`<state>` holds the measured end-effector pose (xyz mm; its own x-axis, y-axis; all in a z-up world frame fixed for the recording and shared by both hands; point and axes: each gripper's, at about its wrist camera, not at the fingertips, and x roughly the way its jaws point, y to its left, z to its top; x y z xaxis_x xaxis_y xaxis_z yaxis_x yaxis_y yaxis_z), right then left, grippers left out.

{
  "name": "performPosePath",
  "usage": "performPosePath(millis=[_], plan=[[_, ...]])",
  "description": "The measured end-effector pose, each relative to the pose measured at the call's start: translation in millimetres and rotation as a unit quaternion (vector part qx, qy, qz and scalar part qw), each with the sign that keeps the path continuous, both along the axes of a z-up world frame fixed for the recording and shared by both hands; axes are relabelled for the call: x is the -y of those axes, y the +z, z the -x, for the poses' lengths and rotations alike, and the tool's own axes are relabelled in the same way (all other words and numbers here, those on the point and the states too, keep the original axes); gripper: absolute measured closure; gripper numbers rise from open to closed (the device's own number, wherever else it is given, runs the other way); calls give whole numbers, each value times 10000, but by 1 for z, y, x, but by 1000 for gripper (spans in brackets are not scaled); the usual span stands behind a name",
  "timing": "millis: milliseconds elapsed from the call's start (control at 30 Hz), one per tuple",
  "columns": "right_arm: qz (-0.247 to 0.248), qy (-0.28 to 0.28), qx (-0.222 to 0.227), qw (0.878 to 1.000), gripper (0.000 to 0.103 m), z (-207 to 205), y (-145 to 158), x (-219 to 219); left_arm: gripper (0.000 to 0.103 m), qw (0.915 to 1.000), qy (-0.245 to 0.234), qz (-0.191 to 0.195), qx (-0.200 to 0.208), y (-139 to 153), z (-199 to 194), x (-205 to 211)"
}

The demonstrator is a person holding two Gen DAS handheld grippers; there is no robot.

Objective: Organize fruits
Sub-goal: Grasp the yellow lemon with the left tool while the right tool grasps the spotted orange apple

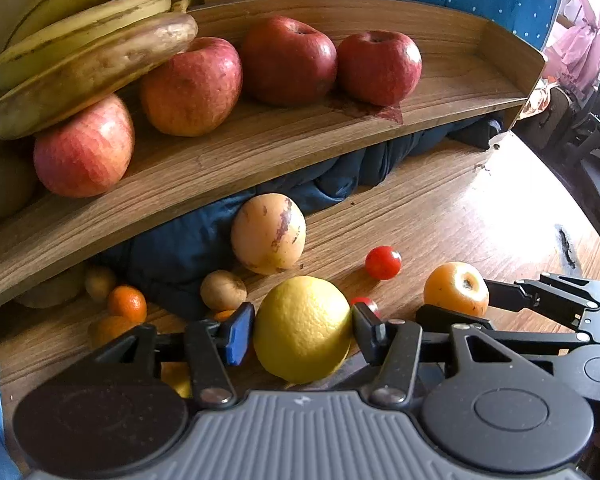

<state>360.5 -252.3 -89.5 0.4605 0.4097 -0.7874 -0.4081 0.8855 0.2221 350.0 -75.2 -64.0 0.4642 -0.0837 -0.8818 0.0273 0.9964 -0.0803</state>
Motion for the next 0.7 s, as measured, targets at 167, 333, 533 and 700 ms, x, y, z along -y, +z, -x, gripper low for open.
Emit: performPosePath(millis=[167,333,533,700], plan=[[-47,-4,111,9999,54,4,7,2,46,10000,-15,36,82,7,4,0],[-83,4,234,9997,54,13,17,5,46,9998,10,49,203,17,14,2],[-121,47,398,9991,54,27,31,9,46,9991,126,61,388,30,36,1],[-154,219,510,9983,54,46,43,8,46,9986,274,132,439,37,59,-3]])
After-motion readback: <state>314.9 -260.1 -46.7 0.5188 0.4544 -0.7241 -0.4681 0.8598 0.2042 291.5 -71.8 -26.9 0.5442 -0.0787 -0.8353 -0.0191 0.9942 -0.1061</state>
